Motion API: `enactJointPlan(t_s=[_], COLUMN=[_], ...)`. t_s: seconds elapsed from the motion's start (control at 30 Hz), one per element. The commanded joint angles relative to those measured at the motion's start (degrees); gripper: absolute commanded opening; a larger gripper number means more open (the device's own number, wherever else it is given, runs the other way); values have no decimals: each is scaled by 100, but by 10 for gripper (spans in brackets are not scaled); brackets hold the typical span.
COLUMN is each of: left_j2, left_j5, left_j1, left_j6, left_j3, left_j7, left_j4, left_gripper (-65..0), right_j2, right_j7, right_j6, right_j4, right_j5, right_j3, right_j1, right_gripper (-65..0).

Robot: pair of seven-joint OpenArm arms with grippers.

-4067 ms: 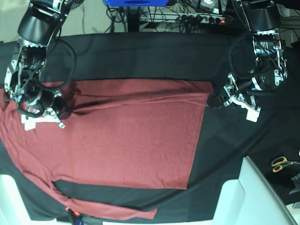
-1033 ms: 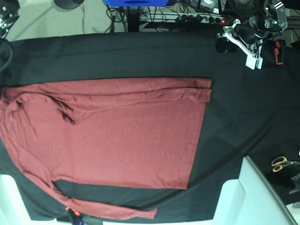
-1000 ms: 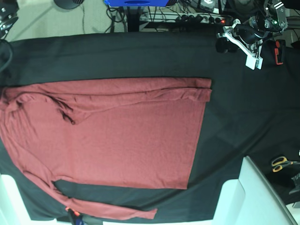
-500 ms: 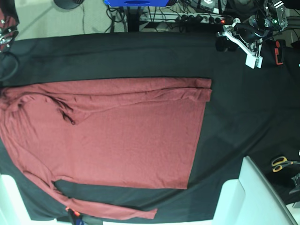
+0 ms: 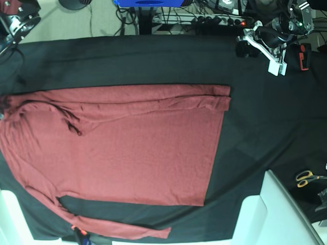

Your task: Fold the T-shirt properly

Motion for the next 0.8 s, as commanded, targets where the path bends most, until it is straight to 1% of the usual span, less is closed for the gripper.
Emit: enactJointPlan(t_s=[0.0, 0.1, 0.27, 0.3, 0.4, 0.43, 0.5, 0.6, 0.77], left_j2=[-53, -53, -53, -53, -53, -53, -53, -53, -53], left_j5=[-77, -77, -77, -77, -77, -77, -77, -77, -77], left_j1=[26, 26, 70, 70, 79, 79, 79, 79, 79], left_j6=[-49, -49, -49, -49, -49, -49, -49, -49, -49], left_j3=[-39, -39, -39, -39, -39, -39, -39, -39, -39], left_j7=[-58, -58, -58, -58, -58, -58, -58, -58, -58], left_j4=[74, 74, 74, 74, 74, 74, 74, 74, 74], left_gripper=[-403, -403, -403, -403, -403, -403, -403, -403, -403], right_j2=[132, 159, 167, 211, 308, 317, 458, 616, 668], right_j7=[89, 124, 652, 731, 1021, 1188, 1417, 1549, 2014], right_j6=[28, 28, 11, -33, -490, -570, -570, -570, -605], right_j4=[-45, -528, -959, -1047, -1398, -1513, -1750, -2146, -2260], right_j5=[62, 54, 36, 36, 36, 36, 36, 36, 36], right_j3=[19, 45, 19, 19, 19, 19, 19, 19, 45], right_j1=[160, 309, 336, 336, 301, 292, 283, 309, 301], right_gripper=[-630, -630, -630, -630, -630, -630, -630, -630, -630])
